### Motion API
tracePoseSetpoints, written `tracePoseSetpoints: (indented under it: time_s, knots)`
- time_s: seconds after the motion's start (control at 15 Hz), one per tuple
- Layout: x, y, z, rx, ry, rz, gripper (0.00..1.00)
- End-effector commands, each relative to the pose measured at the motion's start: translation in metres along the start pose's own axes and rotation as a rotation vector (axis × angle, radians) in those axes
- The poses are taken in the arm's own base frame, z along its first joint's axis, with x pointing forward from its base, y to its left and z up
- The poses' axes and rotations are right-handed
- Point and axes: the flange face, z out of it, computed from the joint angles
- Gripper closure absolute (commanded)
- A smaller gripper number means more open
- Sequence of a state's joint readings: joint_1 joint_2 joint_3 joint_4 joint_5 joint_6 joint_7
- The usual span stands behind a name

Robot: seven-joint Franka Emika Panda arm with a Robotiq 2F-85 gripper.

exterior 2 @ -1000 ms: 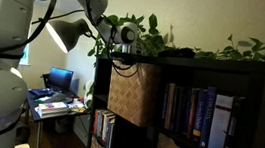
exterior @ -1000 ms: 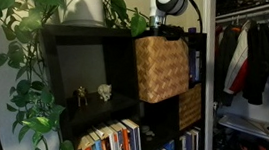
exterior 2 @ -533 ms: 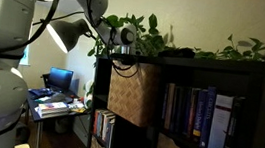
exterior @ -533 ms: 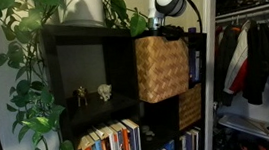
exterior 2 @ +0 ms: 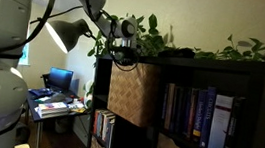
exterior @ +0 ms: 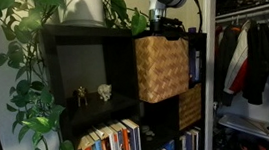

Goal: Open the drawer, take out the black object then close the drawer.

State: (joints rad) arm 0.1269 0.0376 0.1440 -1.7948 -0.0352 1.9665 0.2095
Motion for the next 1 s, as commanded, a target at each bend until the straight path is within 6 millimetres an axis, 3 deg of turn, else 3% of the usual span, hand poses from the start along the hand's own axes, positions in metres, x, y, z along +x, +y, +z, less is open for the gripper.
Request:
tracePoseSetpoints:
  time_s: [0.0, 0.2, 0.6, 0.93]
  knots:
    - [-0.014, 0.011, -0.045, -0.01, -0.002, 0.049, 0.93]
    - [-0.02, 0.023, -0.08, -0.018, 0.025, 0.075, 0.97]
    - [-0.028, 0.049, -0.141, -0.022, 0.122, 0.135, 0.93]
    - [-0.031, 0.069, -0.164, -0.031, 0.166, 0.188, 0.94]
